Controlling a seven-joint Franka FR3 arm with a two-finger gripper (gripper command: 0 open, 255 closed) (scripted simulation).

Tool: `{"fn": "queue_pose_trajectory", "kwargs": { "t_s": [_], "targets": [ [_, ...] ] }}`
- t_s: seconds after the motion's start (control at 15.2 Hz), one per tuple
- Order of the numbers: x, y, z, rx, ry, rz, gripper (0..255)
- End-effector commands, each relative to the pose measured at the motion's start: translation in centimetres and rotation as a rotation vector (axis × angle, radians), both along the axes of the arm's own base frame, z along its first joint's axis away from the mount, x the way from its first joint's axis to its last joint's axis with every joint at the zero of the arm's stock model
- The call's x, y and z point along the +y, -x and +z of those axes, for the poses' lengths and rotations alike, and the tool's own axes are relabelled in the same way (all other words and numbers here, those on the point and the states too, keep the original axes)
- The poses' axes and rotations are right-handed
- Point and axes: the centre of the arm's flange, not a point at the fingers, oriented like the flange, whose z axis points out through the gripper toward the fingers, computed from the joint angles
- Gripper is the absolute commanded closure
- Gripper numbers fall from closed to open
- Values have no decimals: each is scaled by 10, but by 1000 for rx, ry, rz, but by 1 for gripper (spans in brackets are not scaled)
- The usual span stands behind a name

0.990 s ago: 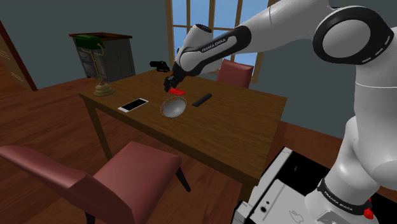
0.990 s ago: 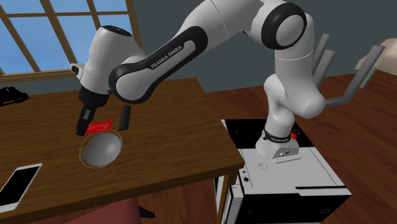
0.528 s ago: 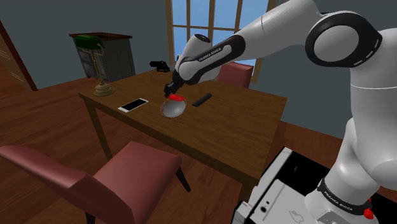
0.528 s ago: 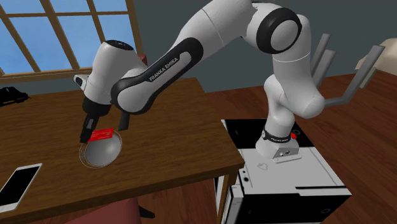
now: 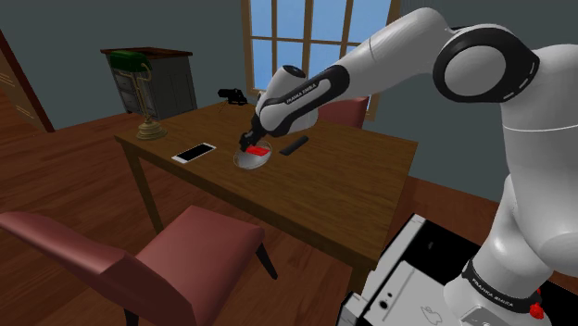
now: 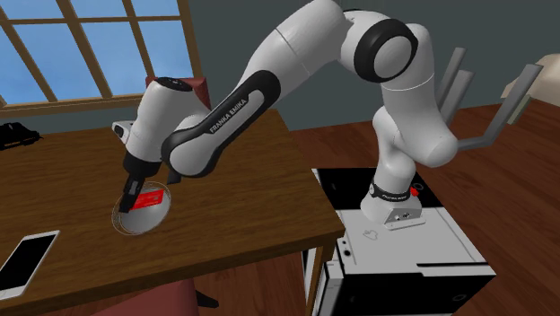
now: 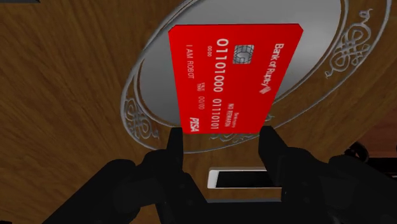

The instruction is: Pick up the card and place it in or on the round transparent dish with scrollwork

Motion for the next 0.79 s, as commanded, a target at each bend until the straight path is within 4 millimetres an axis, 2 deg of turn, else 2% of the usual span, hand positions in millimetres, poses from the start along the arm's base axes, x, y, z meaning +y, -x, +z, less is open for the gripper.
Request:
{"fn": "queue_pose_trajectory", "kwargs": {
  "t_s": [0.0,0.4,0.46,0.73],
  "targets": [
    [0,1,-5,2,0,1,255],
    [0,1,-5,2,0,1,255],
    [0,1,-5,2,0,1,0],
    [0,1,-5,2,0,1,0]
  ]
}}
